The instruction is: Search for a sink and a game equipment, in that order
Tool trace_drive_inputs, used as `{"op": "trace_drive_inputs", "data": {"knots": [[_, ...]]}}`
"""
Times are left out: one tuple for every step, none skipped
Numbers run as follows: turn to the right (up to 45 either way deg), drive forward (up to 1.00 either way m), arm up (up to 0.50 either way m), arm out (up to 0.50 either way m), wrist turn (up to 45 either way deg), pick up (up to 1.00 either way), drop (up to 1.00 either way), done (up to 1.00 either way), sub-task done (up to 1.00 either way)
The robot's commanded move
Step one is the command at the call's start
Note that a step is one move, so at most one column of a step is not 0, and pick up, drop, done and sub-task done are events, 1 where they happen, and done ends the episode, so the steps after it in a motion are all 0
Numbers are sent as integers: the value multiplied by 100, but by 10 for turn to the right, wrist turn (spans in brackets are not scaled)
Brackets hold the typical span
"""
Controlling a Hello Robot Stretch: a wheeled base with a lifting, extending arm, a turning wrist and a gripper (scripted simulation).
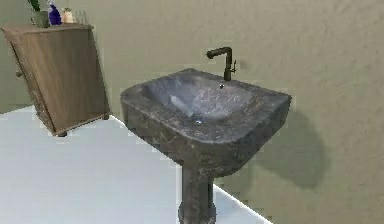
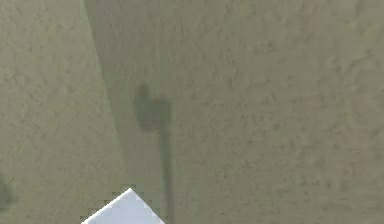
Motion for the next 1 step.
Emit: {"op": "trace_drive_inputs", "data": {"knots": [[0, 0, 0, 0, 0, 0, 0, 0, 100]]}}
